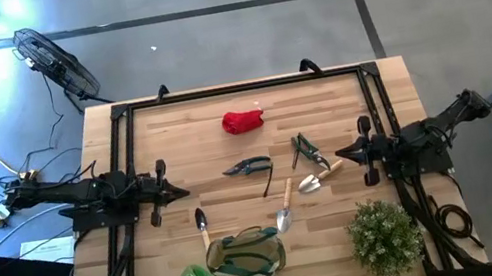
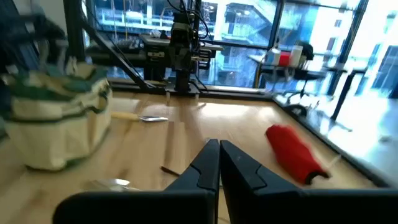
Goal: Pick & Place Garden tools in Gardening bag
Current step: Put the green spray bottle into the green gardening bag
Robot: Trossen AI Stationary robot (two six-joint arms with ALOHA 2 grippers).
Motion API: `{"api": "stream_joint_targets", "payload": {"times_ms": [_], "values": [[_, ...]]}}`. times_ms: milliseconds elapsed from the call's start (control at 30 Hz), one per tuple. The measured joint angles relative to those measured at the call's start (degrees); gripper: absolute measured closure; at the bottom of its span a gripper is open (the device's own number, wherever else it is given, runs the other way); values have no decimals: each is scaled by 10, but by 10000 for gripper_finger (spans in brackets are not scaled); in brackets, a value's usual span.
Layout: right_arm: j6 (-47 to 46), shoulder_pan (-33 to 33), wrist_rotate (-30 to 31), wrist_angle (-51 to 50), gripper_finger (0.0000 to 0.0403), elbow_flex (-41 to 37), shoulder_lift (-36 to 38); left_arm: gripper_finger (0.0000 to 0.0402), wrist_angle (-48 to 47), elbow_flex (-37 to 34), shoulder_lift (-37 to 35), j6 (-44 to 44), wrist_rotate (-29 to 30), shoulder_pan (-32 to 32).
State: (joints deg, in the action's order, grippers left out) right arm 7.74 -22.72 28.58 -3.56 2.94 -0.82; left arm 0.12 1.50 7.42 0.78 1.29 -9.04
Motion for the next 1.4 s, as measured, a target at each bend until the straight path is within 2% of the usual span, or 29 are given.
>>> {"api": "stream_joint_targets", "payload": {"times_ms": [133, 267, 500, 733, 933, 1133, 1400], "values": [[85, 0, -1, 10, 400, -1, 0, 402, 2, 0, 0, 63, -58, 0], [92, 0, -1, 16, 400, -2, 0, 402, 6, 0, 0, 181, -91, 0], [87, 0, -1, 18, 400, -2, 0, 402, -2, 0, 0, 187, -16, 0], [88, 0, -2, 19, 400, -2, 0, 402, -1, 0, 0, 191, 23, 0], [39, 0, -2, 19, 400, -2, 0, 394, 2, 0, 0, 214, 48, 0], [-13, 0, -3, 20, 400, -1, 0, 343, -1, 0, 0, 253, 23, 0], [-14, 0, -2, 20, 400, -1, 0, 218, -1, 0, 0, 292, 46, 0]]}}
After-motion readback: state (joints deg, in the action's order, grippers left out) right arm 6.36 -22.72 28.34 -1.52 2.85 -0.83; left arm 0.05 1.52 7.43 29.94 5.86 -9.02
